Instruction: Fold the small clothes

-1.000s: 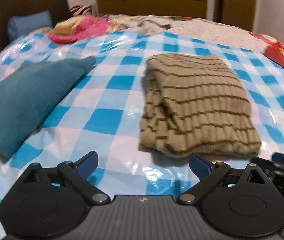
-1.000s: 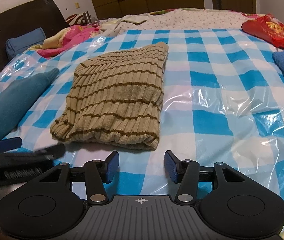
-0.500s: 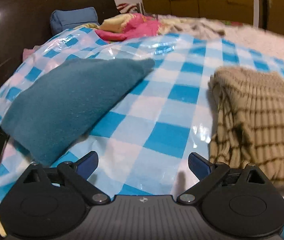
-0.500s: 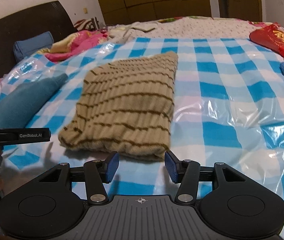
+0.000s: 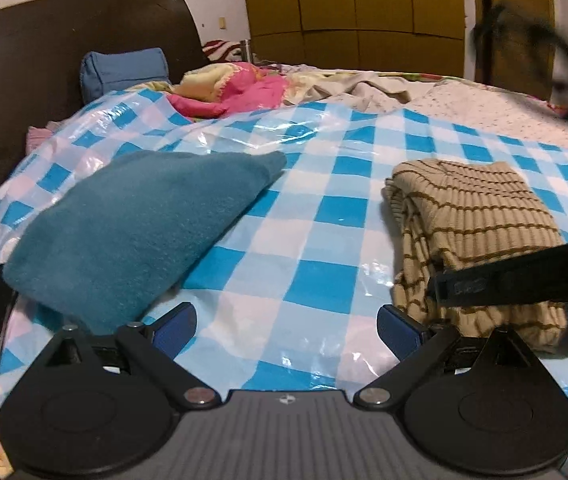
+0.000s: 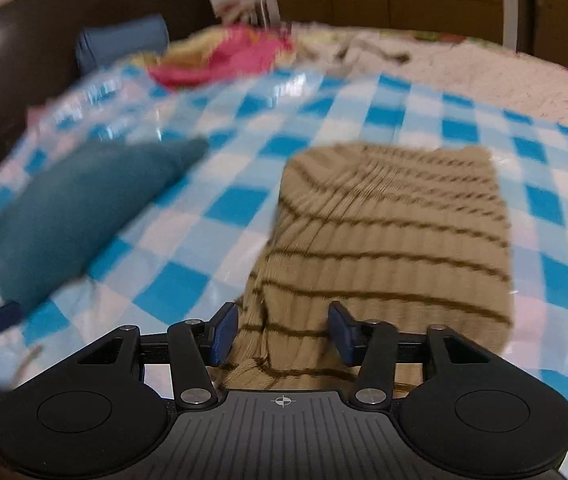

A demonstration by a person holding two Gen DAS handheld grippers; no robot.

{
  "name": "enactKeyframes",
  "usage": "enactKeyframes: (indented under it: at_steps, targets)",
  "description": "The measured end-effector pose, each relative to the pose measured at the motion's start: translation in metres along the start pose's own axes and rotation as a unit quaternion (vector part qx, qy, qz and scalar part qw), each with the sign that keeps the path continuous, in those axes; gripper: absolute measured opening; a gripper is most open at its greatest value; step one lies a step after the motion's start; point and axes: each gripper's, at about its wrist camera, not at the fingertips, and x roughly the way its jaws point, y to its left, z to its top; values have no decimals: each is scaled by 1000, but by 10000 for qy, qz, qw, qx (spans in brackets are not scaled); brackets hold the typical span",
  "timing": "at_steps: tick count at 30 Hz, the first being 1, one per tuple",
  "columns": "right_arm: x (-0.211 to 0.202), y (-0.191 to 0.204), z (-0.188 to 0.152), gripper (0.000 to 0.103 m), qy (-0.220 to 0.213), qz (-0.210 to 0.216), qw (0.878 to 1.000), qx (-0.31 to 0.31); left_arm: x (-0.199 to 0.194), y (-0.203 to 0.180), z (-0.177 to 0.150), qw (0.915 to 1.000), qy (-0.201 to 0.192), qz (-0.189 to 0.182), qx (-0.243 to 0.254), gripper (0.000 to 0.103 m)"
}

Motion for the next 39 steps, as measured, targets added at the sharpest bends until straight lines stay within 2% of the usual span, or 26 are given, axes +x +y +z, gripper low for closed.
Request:
enactKeyframes:
  at_steps: [1,2,4,5,9,14,17,19,23,26,29,32,35,39]
  targets:
    - [7,3,-1,37,108,-102,9999,-26,0,1,0,10000,2,-60,-21,103]
    - [13,4,-3,25,208,-159,9997,-27,1,2,0,9999,4,-126,-39,103]
    - [17,4,-4,11,332,-79,9994,59,2,3,0,9996,-8,-253,-77,103]
    - [15,1,-4,8,376,4,9992,164,2,3,0,9995,-16,-320,-82,103]
    - [9,-6,17,7,419,499,9951,745,0,2,1,9985,-110,-539,-13,103]
    - [17,-6,41,7,375,1069,9861,1215,3,-10,1,9967,-129,-743,315,103]
    - [46,-3,32,9,882,993,9868,929,1,-19,2,9948,-248,-771,614,103]
    - [56,-11,25,9,1021,1132,9832,1006,1,-24,3,9929,-276,-889,746,103]
    - [43,-37,28,15,933,1779,9674,1543,3,-38,11,9897,-410,-907,1024,103]
    - [23,-47,30,15,682,1886,9675,1538,10,-54,15,9857,-515,-862,1357,103]
    - [2,-57,25,17,420,1781,9714,1511,24,-62,13,9821,-373,-759,1686,103]
    - [-22,-67,11,20,155,1386,9830,1197,39,-55,10,9827,-128,-581,1751,103]
    - [-41,-73,-11,27,39,957,9928,721,56,-44,11,9860,143,-340,1624,103]
    - [-46,-67,-42,27,153,559,9982,120,63,-36,20,9912,266,-289,1266,103]
